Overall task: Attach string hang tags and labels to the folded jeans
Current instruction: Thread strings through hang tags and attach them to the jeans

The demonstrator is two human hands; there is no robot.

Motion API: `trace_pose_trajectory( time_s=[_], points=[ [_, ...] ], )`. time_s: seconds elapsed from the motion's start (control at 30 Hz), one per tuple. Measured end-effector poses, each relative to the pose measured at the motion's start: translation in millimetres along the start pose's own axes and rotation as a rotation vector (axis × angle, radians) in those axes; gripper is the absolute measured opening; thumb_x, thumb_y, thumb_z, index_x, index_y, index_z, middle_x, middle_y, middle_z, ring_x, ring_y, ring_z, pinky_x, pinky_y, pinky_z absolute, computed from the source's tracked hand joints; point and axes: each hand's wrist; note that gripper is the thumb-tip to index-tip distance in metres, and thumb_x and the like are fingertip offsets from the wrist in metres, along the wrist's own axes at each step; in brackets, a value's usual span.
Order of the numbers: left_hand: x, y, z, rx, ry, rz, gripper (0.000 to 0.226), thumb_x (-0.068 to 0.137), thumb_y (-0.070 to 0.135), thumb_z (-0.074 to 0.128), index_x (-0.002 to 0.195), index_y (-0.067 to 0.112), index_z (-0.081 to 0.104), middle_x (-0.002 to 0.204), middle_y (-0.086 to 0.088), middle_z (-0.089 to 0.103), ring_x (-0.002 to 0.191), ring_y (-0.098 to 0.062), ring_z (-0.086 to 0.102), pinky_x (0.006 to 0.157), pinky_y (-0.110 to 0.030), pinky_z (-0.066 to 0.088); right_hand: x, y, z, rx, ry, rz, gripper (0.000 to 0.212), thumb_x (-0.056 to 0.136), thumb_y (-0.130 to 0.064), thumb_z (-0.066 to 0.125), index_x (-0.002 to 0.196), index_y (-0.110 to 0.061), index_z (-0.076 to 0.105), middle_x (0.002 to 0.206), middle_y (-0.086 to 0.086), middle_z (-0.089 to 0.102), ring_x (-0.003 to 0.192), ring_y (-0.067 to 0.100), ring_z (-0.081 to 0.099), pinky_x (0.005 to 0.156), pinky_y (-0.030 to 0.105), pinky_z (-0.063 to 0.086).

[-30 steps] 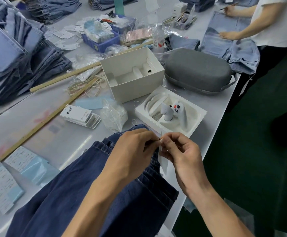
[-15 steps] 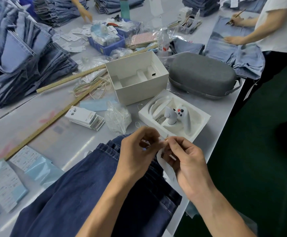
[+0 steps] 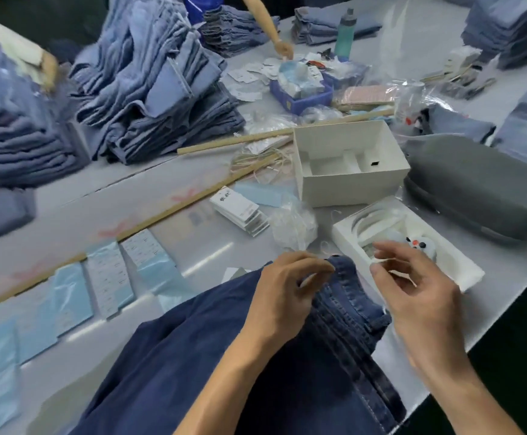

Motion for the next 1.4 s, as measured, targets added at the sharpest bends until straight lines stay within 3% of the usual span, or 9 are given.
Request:
trace_pose_trajectory(
  time_s=[0.2, 0.33, 0.47, 0.6, 0.73, 0.83, 1.0, 1.1, 1.4],
  points=[
    [-84, -50, -84, 0.281, 0.251, -0.253, 0.024, 0.095, 0.012, 0.064, 0.112, 0.026, 0.075, 0.114, 0.015, 0.07, 0.108, -0.002, 0.058, 0.097, -0.016, 0.043, 7, -49, 98, -0.075, -0.557, -0.257, 0.029, 0.088, -0.005, 0.073, 0.099, -0.032, 0.074, 0.098, -0.022, 0.072, 0.089, -0.001, 0.07, 0.078, 0.005, 0.048],
    [-167, -94, -147, 0.367, 0.513, -0.434, 0.019, 0.095, 0.017, 0.065, 0.109, 0.026, 0.075, 0.114, 0.014, 0.07, 0.107, 0.0, 0.057, 0.099, -0.014, 0.041, -16, -95, 169, -0.141, -0.83, -0.47, 0.025, 0.085, -0.01, 0.074, 0.096, -0.033, 0.073, 0.097, -0.024, 0.07, 0.083, 0.003, 0.069, 0.074, 0.016, 0.053],
    [-277, -146, -221, 0.04, 0.96, -0.906, 0.022, 0.095, 0.011, 0.066, 0.098, 0.032, 0.07, 0.104, 0.008, 0.073, 0.093, -0.008, 0.066, 0.088, -0.027, 0.052, -65, -126, 234, -0.175, -1.064, -0.591, 0.025, 0.084, -0.012, 0.076, 0.094, -0.035, 0.073, 0.091, -0.022, 0.071, 0.078, 0.004, 0.068, 0.069, 0.022, 0.053],
    [-383, -188, -301, -0.397, 1.485, -1.094, 0.014, 0.096, 0.002, 0.063, 0.095, 0.015, 0.068, 0.087, -0.005, 0.065, 0.079, -0.021, 0.058, 0.076, -0.034, 0.051, -130, -140, 295, -0.211, -1.25, -0.552, 0.023, 0.087, -0.015, 0.076, 0.092, -0.037, 0.073, 0.091, -0.023, 0.071, 0.081, 0.007, 0.068, 0.069, 0.024, 0.054],
    [-431, -229, -374, -0.686, 1.568, -1.071, 0.014, 0.099, -0.002, 0.056, 0.1, 0.012, 0.061, 0.086, -0.006, 0.054, 0.063, -0.009, 0.053, 0.052, -0.016, 0.047, -196, -146, 355, -0.268, -1.367, -0.441, 0.016, 0.091, -0.018, 0.073, 0.092, -0.034, 0.074, 0.088, -0.016, 0.073, 0.083, 0.008, 0.068, 0.074, 0.028, 0.056],
    [-444, -264, -420, -0.768, 1.595, -1.109, 0.041, 0.098, 0.009, 0.064, 0.137, 0.004, 0.051, 0.122, -0.017, 0.059, 0.092, -0.025, 0.058, 0.085, -0.035, 0.054, -239, -149, 388, -0.302, -1.429, -0.384, 0.013, 0.093, -0.02, 0.071, 0.093, -0.032, 0.074, 0.088, -0.016, 0.073, 0.085, 0.007, 0.067, 0.077, 0.028, 0.056],
    [-452, -298, -470, -0.833, 1.808, -1.211, 0.061, 0.082, 0.014, 0.079, 0.134, -0.003, 0.052, 0.131, -0.022, 0.061, 0.109, -0.036, 0.063, 0.096, -0.054, 0.055, -272, -147, 398, -0.378, -1.499, -0.335, 0.016, 0.092, -0.024, 0.071, 0.093, -0.04, 0.072, 0.093, -0.031, 0.068, 0.092, 0.0, 0.066, 0.078, 0.018, 0.054],
    [-454, -311, -490, -0.84, 1.874, -1.41, 0.075, 0.077, 0.026, 0.085, 0.137, -0.002, 0.049, 0.142, -0.023, 0.054, 0.122, -0.04, 0.058, 0.101, -0.051, 0.051, -271, -143, 388, -0.412, -1.443, -0.336, 0.018, 0.09, -0.018, 0.075, 0.091, -0.036, 0.074, 0.089, -0.024, 0.071, 0.086, 0.005, 0.068, 0.073, 0.019, 0.054],
    [-445, -326, -529, -0.769, 1.787, -1.335, 0.064, 0.09, 0.011, 0.067, 0.148, 0.002, 0.041, 0.149, -0.017, 0.05, 0.13, -0.033, 0.055, 0.106, -0.044, 0.048, -284, -135, 353, -0.459, -1.237, -0.152, 0.022, 0.086, -0.022, 0.078, 0.089, -0.044, 0.076, 0.088, -0.015, 0.075, 0.092, 0.002, 0.07, 0.085, 0.018, 0.052]
  ],
)
Point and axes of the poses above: each hand's wrist, its own x-axis towards the middle knuckle, its own z-axis out of the palm, y = z × x
